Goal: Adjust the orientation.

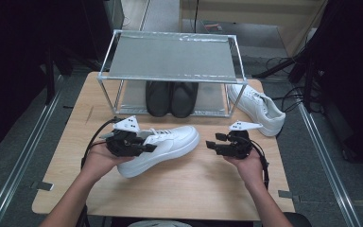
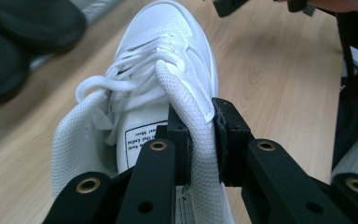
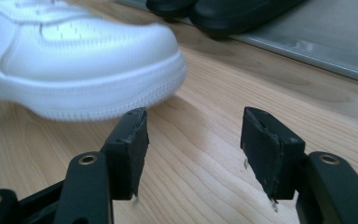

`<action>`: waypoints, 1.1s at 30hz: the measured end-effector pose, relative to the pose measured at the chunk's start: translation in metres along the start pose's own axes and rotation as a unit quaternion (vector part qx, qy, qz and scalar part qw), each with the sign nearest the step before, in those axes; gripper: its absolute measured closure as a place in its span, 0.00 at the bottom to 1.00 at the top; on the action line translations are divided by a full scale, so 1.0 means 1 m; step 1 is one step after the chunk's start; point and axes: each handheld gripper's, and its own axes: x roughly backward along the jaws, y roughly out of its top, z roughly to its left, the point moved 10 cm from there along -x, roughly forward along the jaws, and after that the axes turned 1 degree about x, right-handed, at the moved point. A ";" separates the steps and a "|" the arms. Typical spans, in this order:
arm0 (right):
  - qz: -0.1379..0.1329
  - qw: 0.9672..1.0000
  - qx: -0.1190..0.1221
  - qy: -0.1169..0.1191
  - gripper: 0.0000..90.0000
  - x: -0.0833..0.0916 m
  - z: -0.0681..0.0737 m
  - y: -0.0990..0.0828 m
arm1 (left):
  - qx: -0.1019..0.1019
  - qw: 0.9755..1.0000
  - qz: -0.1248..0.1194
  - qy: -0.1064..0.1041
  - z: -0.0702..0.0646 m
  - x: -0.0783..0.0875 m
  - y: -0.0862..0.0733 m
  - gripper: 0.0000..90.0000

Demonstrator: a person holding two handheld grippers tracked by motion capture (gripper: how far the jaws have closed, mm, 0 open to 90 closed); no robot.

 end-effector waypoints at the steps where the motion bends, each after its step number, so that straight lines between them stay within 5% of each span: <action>1: -0.001 1.000 -0.003 -0.002 0.48 0.002 -0.001 -0.001 | -0.002 1.000 0.006 -0.004 -0.002 -0.004 0.000 0.88; 8: -0.001 1.000 -0.006 -0.008 0.47 0.006 -0.003 -0.004 | -0.012 0.999 0.019 -0.034 -0.015 -0.025 -0.001 0.88; 12: -0.002 1.000 -0.005 -0.009 0.47 0.007 -0.002 -0.004 | 0.003 0.998 0.029 -0.057 -0.020 -0.035 -0.011 0.87; 22: 0.001 1.000 0.003 -0.008 0.47 0.004 0.000 -0.005 | 0.007 0.997 0.030 -0.068 -0.019 -0.039 -0.021 0.82; 28: 0.003 1.000 0.005 -0.007 0.47 0.004 0.002 -0.005 | 0.004 0.998 0.027 -0.058 -0.017 -0.037 -0.020 0.76; 33: 0.001 1.000 0.009 -0.002 0.47 0.005 0.007 -0.004 | 0.013 0.998 0.028 -0.055 -0.013 -0.030 -0.020 0.63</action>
